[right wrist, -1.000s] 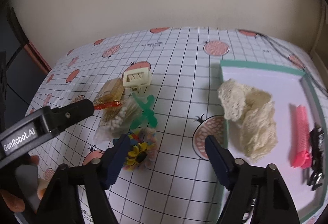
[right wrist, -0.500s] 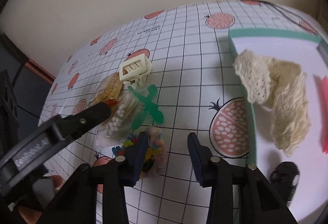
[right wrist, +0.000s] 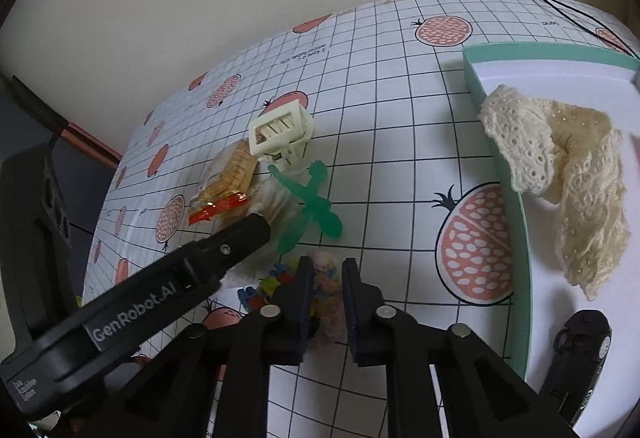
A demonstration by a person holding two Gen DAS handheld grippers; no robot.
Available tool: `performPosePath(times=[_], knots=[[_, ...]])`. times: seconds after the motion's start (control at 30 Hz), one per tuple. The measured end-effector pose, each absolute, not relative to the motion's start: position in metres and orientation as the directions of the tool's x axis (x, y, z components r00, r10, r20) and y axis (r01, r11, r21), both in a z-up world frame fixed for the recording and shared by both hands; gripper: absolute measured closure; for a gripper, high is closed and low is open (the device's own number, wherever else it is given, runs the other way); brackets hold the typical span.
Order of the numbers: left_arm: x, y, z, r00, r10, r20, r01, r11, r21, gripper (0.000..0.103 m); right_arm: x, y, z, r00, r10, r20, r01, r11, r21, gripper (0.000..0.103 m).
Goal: Organize objects
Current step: 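Lower the open right tool onto the colourful hair-tie bundle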
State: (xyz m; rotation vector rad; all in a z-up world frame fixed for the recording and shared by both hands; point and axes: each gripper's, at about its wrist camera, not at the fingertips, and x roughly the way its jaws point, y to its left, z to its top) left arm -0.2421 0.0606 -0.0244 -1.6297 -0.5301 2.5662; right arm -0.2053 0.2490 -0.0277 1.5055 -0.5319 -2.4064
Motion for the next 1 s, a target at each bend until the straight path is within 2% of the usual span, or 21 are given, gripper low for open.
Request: performPosePath(times=[0.83, 1.0], knots=[[-0.226, 0.046, 0.000, -0.501, 0.233, -0.833, 0.179, -0.914, -0.363, 0.038, -0.190, 0.249, 0.005, -0.486, -0.507, -0.713, 0.110, -0.844, 0.525, 0.092], [-0.221, 0.044, 0.006, -0.516, 0.227, -0.826, 0.178, -0.915, -0.362, 0.038, -0.190, 0.246, 0.003, -0.468, -0.418, -0.779, 0.098, -0.900, 0.424, 0.092]])
